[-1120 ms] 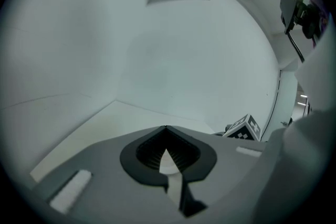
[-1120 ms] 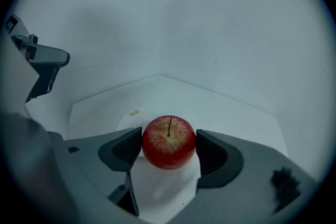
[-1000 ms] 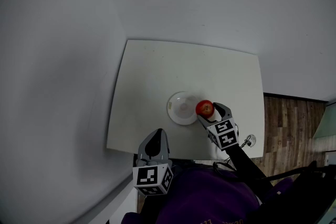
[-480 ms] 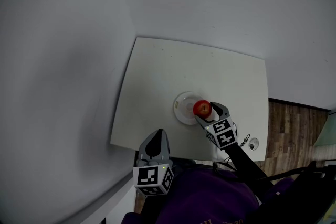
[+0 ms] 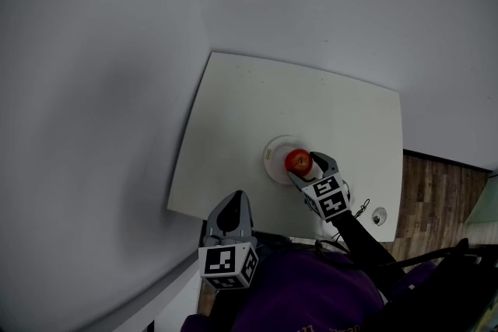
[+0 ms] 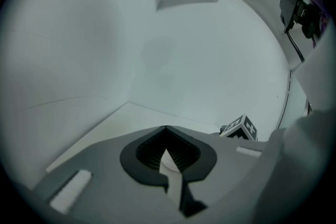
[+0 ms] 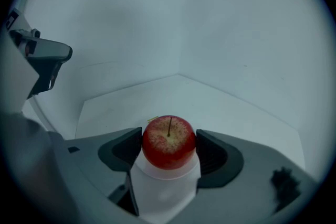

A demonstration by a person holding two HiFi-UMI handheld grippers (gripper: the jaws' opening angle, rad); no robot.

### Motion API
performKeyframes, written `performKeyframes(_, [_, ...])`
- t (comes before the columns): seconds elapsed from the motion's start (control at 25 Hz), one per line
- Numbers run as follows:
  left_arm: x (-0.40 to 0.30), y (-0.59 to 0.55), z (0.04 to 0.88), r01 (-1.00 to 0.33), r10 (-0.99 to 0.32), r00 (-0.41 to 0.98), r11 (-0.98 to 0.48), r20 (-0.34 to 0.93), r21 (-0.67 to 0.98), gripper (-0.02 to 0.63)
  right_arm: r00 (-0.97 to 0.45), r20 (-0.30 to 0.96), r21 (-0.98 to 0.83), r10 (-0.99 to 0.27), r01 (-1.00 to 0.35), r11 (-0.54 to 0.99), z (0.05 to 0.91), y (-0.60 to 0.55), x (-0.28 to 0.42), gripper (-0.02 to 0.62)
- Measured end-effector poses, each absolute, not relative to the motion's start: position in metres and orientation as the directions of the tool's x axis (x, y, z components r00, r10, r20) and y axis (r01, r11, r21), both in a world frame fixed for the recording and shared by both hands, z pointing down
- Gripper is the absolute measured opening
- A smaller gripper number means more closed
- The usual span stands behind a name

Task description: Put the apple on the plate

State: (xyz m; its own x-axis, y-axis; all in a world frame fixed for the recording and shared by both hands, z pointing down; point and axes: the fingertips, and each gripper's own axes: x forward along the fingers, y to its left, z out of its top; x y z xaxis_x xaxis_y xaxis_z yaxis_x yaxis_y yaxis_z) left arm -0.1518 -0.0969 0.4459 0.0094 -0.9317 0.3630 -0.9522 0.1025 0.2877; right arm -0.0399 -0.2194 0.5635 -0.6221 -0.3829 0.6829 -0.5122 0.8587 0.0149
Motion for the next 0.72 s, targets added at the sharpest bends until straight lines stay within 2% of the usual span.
performKeyframes(0.72, [-0.163,-0.101,0.447,-0.949,-0.924,-0.007,0.126,0.382,0.288,0.005,-0.617,0.696,0.009,-0.367,-0.503,0.864,0.573,-0.222,-0.052,0.322])
